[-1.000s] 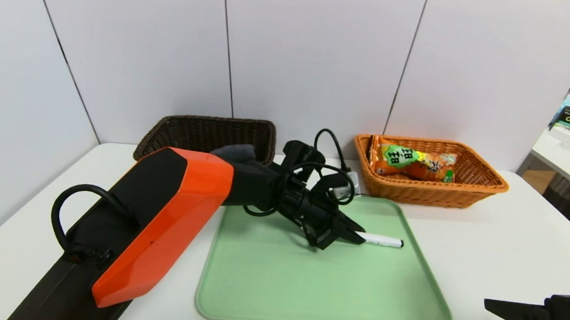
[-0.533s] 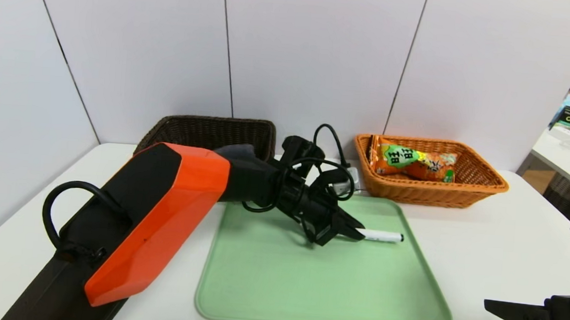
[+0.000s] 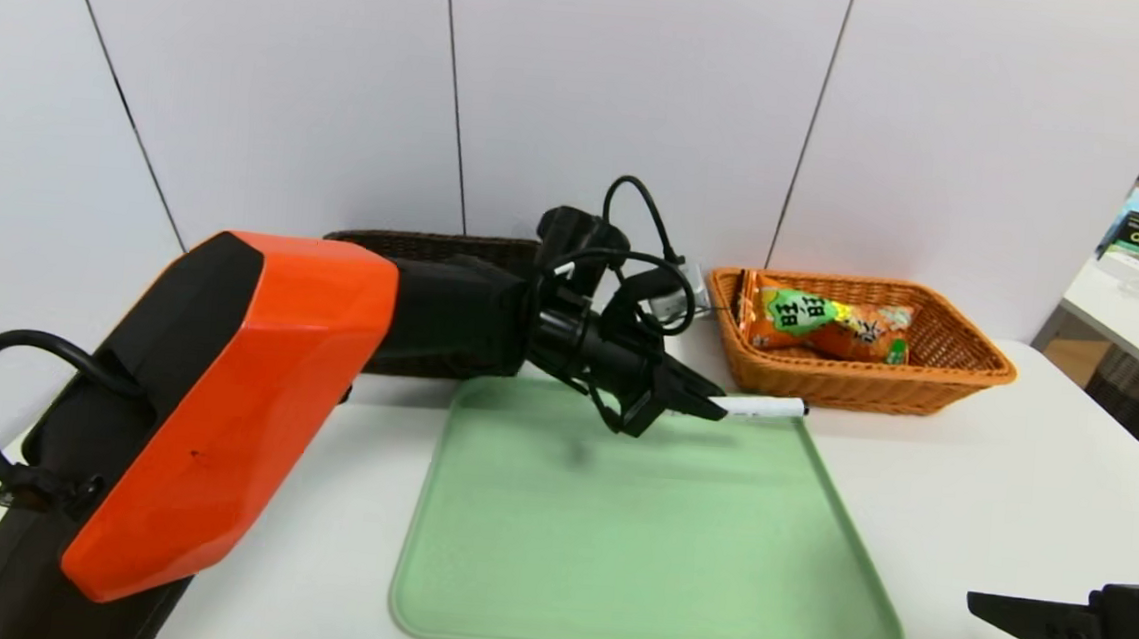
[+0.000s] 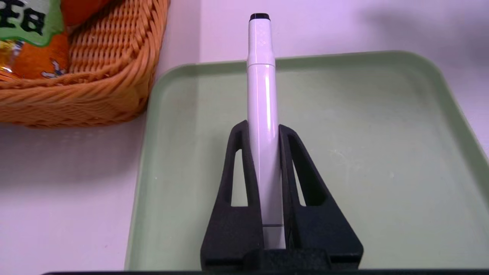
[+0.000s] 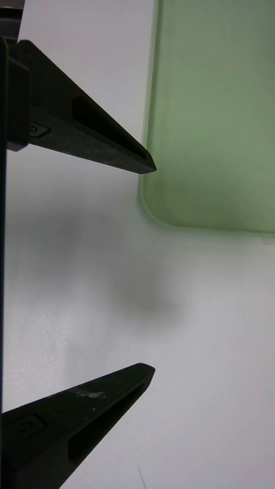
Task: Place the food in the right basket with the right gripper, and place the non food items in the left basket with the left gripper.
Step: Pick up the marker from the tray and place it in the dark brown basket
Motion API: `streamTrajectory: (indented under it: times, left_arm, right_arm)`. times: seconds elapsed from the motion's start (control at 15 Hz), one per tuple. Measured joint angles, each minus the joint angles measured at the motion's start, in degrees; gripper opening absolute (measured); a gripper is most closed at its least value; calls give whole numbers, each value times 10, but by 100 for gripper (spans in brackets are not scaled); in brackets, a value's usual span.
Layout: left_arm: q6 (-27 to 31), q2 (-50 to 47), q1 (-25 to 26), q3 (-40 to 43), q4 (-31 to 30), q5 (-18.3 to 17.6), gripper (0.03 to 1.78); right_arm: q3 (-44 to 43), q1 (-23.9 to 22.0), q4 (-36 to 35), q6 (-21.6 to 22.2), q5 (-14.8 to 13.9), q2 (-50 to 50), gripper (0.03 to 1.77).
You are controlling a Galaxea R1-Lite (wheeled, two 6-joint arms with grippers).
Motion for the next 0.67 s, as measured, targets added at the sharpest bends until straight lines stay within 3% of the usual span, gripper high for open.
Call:
streamTrajectory:
  times: [0.33, 0.67]
  left_arm:
    - [-19, -78, 57, 0, 41, 0, 20]
    - [-15, -142, 132, 0, 81, -1, 20]
  right_arm:
    - [-13, 0, -2, -4, 16, 4, 171]
    - [-9, 0, -60, -4, 36, 22, 171]
